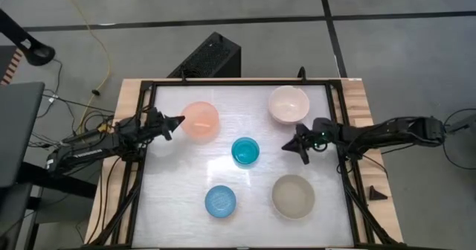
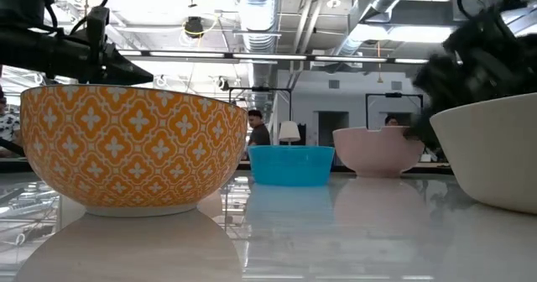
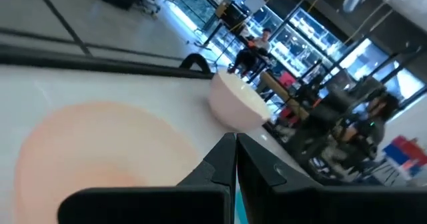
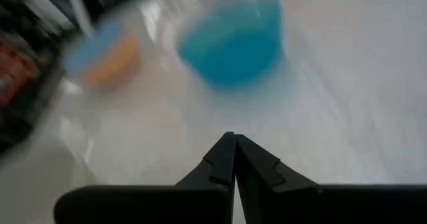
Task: Nest bowls inside each other
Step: Stack the pink bowl on top of the white bowl
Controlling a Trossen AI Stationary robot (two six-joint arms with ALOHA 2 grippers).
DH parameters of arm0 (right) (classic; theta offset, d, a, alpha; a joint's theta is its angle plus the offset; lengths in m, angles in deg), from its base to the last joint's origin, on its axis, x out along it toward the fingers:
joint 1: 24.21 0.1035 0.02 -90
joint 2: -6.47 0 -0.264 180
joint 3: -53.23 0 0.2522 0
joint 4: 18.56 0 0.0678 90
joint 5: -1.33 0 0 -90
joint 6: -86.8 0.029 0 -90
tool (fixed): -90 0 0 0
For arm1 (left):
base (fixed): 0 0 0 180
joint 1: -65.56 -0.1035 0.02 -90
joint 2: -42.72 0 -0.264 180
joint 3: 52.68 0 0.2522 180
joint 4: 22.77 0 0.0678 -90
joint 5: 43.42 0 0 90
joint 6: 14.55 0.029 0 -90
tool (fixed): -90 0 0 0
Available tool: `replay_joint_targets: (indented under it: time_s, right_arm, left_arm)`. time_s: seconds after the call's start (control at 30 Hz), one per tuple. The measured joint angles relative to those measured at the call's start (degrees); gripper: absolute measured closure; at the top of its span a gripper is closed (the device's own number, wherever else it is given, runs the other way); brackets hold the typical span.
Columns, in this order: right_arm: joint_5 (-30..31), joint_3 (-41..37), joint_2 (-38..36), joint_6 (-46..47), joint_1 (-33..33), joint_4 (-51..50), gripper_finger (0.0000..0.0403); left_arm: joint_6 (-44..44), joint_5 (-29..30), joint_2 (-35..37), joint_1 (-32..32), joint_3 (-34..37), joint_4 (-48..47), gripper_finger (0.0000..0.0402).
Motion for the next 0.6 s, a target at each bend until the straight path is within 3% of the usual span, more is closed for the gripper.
replay_joint_targets:
  time_s: [0.17,0.3,0.43,0.6]
  right_arm:
    - [1.71,13.50,3.21,-7.02,4.14,-4.40,0.0362]
    - [11.05,28.53,11.34,-13.44,6.20,-14.79,0.0362]
    - [17.04,42.62,22.08,-15.64,4.35,-19.19,0.0362]
    - [17.75,58.14,35.41,-11.27,0.33,-23.85,0.0359]
  left_arm:
    - [7.83,0.80,-1.42,0.00,-2.28,-0.43,0.0401]
    - [15.26,3.68,-4.17,0.00,-5.87,-4.45,0.0401]
    - [20.96,8.67,-8.12,0.00,-12.47,-14.69,0.0401]
    - [26.22,15.57,-15.55,-0.01,-21.88,-30.97,0.0401]
